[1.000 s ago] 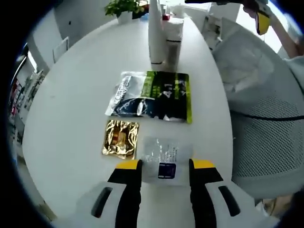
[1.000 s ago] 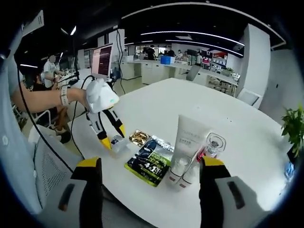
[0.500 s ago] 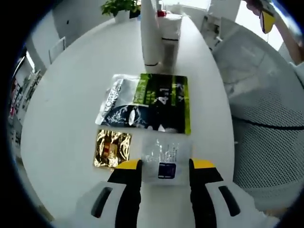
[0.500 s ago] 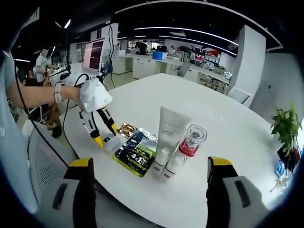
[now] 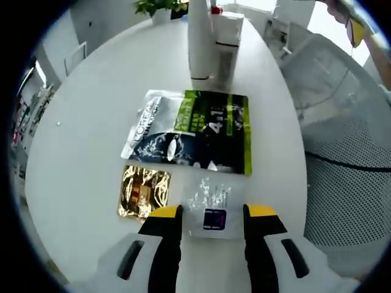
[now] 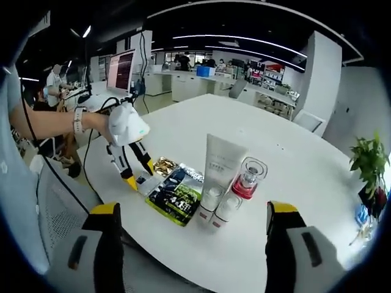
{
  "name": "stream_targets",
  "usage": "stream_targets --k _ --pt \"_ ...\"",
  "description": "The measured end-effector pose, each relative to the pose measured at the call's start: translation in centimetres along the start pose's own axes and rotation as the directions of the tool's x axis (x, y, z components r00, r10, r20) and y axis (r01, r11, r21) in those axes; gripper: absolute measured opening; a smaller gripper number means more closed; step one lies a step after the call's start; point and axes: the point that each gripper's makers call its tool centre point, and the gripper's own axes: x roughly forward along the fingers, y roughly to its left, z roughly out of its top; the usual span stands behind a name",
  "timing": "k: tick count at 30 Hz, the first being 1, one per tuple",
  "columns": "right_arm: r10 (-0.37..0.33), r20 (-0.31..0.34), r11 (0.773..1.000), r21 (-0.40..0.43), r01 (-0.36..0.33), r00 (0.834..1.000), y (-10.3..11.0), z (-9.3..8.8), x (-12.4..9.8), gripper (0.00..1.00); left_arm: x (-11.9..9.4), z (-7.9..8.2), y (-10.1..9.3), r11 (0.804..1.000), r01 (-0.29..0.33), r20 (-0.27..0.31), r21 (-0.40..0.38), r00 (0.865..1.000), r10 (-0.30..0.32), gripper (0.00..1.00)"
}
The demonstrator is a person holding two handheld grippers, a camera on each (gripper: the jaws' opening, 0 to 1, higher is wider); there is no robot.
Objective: Arrange the skincare products in the storage area until every visible bottle or jar stands upright without overlapping.
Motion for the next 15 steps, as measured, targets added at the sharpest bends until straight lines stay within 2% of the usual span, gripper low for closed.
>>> stream_targets --k 6,11,15 --pt "0.004 -0.001 1.000 0.005 -0.004 1.000 0.18 -0.18 0.10 0.99 0.07 0.06 -0.20 1.000 -0.009 0.007 0.014 1.000 0.009 0.39" --pt "0.006 0.000 1.000 -0.003 -0.006 1.000 0.29 -0.21 0.14 0.99 0.07 0.15 -0.45 1.000 -0.010 0.017 0.021 1.000 0.010 0.43" --pt "0.005 0.001 1.000 -0.007 -0.005 1.000 0.39 -0.20 0.13 0.99 -0.19 0.10 -0.21 0.999 -0.036 0.023 0.022 0.999 0.035 0.48"
